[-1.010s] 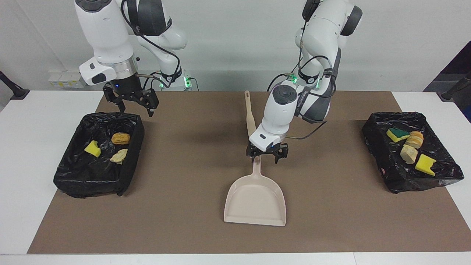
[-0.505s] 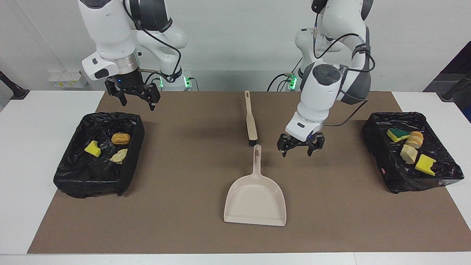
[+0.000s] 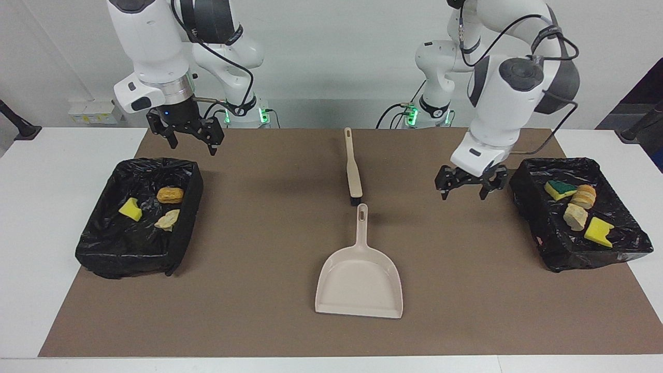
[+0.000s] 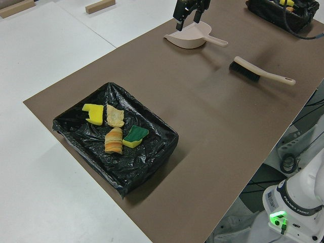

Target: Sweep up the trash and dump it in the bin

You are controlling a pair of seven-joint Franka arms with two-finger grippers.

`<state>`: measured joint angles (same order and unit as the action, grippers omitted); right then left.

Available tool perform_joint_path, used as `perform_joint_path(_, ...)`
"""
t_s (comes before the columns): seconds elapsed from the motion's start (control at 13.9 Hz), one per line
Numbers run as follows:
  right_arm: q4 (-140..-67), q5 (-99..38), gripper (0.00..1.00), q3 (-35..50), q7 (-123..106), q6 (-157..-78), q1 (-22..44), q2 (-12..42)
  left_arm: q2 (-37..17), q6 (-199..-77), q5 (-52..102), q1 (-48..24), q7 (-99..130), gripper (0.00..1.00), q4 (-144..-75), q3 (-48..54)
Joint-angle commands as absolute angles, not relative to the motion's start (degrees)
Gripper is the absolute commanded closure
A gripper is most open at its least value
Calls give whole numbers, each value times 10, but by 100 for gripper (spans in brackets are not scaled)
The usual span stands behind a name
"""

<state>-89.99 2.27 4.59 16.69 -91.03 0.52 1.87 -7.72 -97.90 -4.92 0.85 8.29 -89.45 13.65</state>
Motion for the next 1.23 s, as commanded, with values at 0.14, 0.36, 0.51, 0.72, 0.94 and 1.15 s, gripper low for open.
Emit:
perform_joint_path(0.14, -914, 7, 0, 47, 164, -910, -3, 6, -12, -908, -5, 38, 77, 0, -904, 134)
perform_joint_path(0.36, -914, 7, 0, 47, 167, -911, -2, 6, 38, -882, -2, 42, 69, 0, -930, 122)
perform_joint_path(0.51, -913, 7, 0, 48, 169, -912, 0, 6, 70, -917, 5, 42, 65, 0, -989, 121)
perform_joint_path(0.72, -913, 6, 0, 48, 168, -914, 0, 8, 89, -918, 2, 43, 42, 0, -1016, 120)
perform_joint_path(0.94, -911, 6, 0, 48, 169, -915, -1, 9, 77, -892, 1, 45, 37, 0, -971, 115)
perform_joint_path(1.15, -903, 6, 0, 48, 168, -913, -4, 11, 70, -879, 6, 46, 48, 0, -949, 108)
